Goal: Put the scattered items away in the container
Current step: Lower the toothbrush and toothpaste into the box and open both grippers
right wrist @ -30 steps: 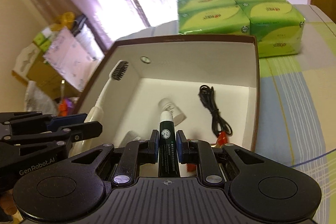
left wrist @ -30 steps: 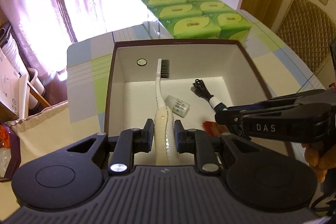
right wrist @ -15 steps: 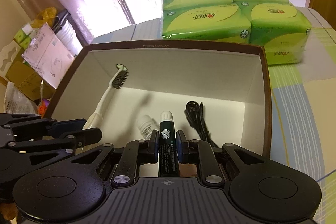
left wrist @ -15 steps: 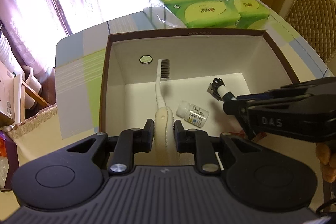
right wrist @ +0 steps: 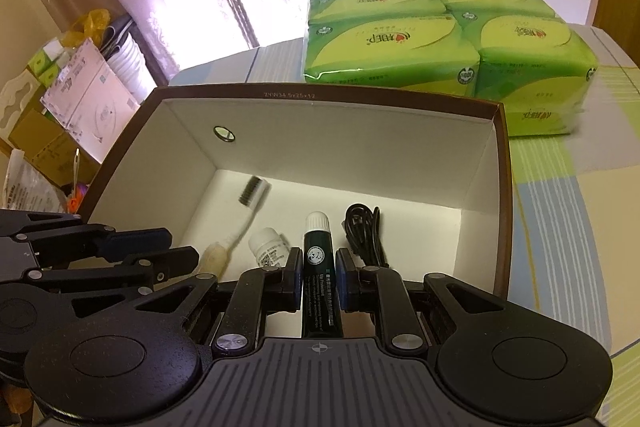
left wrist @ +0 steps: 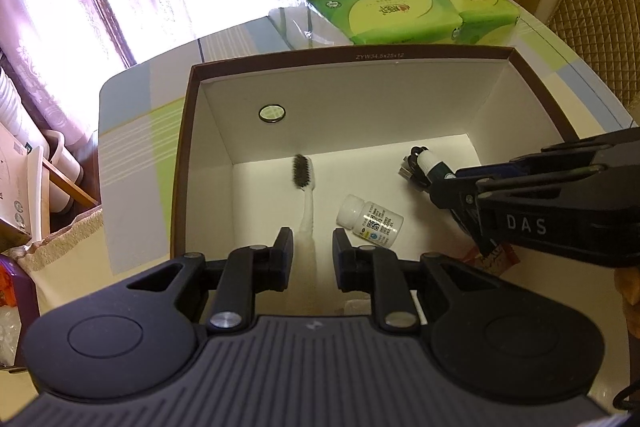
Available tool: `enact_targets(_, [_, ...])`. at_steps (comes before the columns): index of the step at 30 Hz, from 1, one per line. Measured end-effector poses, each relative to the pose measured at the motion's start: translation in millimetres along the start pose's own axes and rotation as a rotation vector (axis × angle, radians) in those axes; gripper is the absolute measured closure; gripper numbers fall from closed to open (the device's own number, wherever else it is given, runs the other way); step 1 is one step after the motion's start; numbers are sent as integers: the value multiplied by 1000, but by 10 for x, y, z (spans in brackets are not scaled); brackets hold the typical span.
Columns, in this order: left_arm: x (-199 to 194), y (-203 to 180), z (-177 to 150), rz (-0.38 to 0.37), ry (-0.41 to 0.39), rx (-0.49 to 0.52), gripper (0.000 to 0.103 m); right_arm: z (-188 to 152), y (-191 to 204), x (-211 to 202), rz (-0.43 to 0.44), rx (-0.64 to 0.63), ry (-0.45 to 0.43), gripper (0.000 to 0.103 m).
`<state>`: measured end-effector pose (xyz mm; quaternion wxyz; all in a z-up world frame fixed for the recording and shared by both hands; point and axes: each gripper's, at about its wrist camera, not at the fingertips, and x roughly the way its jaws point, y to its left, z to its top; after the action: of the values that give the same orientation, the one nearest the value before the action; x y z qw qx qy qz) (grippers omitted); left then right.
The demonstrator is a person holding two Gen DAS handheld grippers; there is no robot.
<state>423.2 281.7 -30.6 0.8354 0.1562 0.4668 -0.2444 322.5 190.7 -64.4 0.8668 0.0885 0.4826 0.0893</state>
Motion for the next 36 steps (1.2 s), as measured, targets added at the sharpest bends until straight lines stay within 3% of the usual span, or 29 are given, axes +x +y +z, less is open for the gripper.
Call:
enact_targets(19, [-92, -2, -29, -1, -14, -10, 83, 47, 18, -37, 47, -40, -37, 83])
enact_targets(20, [-106, -2, -33, -1, -15, -11, 82, 49, 28, -47, 45, -54, -44, 79])
enact_targets(21, [-121, -6, -38, 0, -17, -11, 81, 52, 38, -64, 48, -68, -52, 68])
enact_targets(22, [-139, -13, -43, 3, -20, -11, 77, 49, 42, -93, 51, -76, -70, 35])
enact_targets(28, [-277, -33, -113, 10, -33, -11, 70, 35, 126, -293, 73, -143, -150, 31])
enact_targets(32, [-422, -51, -197, 11, -45, -18, 60, 23, 88, -507, 84, -158, -193, 30])
enact_targets(33, [-464, -60, -220, 11, -49, -20, 59, 13, 80, -559, 84, -166, -200, 28])
enact_targets(35, [-541, -82, -251, 9, -57, -25, 55, -31, 59, -688, 72, -178, -217, 0])
enact_targets(36, [-584, -95, -270, 7, -61, -30, 53, -69, 50, -762, 66, -191, -231, 0])
